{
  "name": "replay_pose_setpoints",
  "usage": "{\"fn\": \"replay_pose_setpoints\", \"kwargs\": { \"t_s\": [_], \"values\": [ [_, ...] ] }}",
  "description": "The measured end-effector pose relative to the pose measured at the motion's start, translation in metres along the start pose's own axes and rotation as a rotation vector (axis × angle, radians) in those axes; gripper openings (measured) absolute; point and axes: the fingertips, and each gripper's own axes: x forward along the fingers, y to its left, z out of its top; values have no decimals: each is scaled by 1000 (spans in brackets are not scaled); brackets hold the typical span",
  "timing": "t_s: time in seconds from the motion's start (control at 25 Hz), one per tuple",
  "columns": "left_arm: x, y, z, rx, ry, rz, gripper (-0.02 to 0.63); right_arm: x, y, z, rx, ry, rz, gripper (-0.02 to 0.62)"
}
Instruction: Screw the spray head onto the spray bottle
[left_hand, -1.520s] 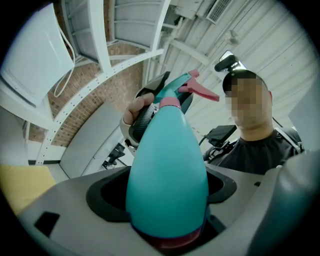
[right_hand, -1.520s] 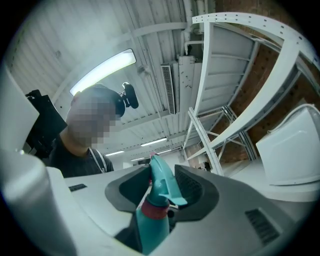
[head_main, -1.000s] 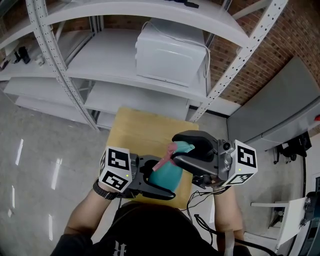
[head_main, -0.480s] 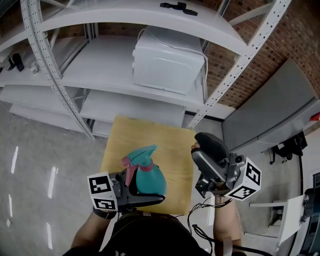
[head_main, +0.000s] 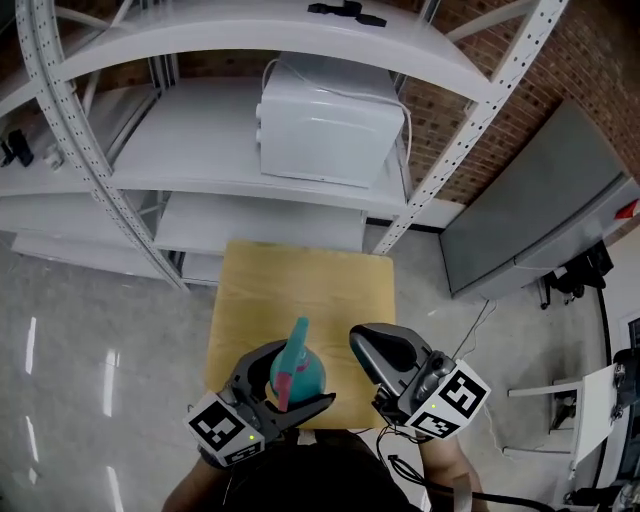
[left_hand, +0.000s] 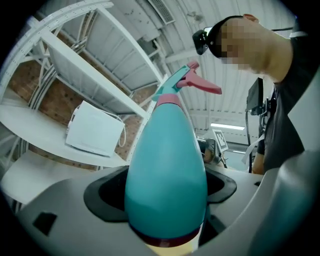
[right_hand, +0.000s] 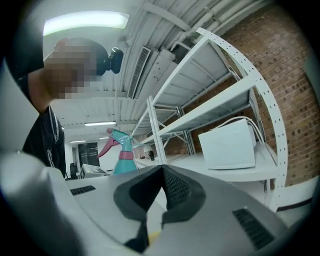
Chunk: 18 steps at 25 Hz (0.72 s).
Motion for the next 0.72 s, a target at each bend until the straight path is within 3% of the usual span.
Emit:
{"fn": "replay_pose_setpoints", "kwargs": {
  "t_s": [0.2,0.4,0.56,0.72],
  "values": [
    [-7,29,-22,14,13,80,402,-32,4,-32,35,76,-42,2],
    [-18,41,-27,-19,-36,206,403,-86,37,-48,55,118,-7,2],
    [-22,3,-30,-16,-85,266,403,-146,62,-57,46,126,24,2],
    [-11,-76,-52,29,-108,304,403,-216,79,-71,24,86,55,2]
  ]
}}
